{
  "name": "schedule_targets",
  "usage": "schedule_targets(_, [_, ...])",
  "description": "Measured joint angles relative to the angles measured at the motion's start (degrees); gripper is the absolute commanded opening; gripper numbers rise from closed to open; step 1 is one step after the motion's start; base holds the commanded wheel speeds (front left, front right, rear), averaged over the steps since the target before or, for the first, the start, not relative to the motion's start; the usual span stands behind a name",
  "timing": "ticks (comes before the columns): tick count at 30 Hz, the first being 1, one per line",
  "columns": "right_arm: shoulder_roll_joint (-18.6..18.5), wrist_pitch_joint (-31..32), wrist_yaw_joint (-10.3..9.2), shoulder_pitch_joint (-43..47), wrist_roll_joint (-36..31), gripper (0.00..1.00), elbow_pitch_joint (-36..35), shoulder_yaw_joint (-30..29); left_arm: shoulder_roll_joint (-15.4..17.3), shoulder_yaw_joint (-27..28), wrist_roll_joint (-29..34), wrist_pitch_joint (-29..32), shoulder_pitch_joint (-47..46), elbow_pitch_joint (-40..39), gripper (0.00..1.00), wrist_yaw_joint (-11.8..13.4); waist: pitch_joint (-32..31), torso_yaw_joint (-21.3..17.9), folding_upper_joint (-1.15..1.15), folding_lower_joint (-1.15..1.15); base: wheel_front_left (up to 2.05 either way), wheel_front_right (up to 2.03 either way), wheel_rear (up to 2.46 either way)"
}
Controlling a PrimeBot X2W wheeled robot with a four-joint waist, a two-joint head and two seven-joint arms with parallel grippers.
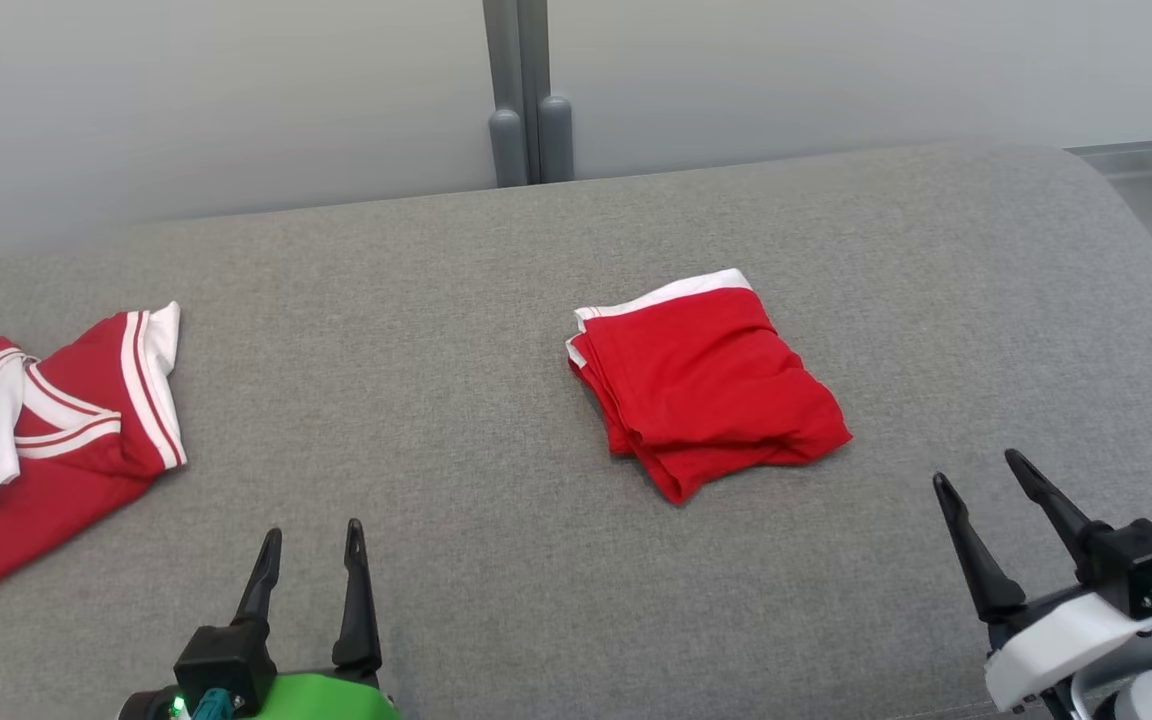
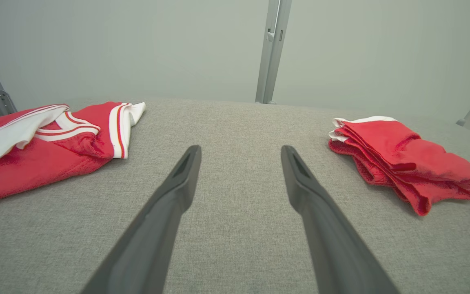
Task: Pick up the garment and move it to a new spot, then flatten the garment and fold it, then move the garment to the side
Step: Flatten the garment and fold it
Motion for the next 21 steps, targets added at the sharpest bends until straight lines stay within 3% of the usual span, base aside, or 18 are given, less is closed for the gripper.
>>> schedule_targets(9, [2.9, 0.0, 0.02, 5.4, -4.8, 1.0, 0.5, -7.7, 0.2, 4.7, 3.0, 0.0, 3.7, 0.5, 1.0, -3.2, -1.2, -2.1, 0.0, 0.0, 0.0, 0.0, 0.0])
schedule_targets(21, [7.6, 0.0, 0.01, 7.8, -6.5, 1.0, 0.2, -15.9, -1.6, 9.4, 5.7, 0.0, 5.2, 0.5, 1.0, -6.8, -1.8, -1.1, 0.0, 0.0, 0.0, 0.0, 0.0])
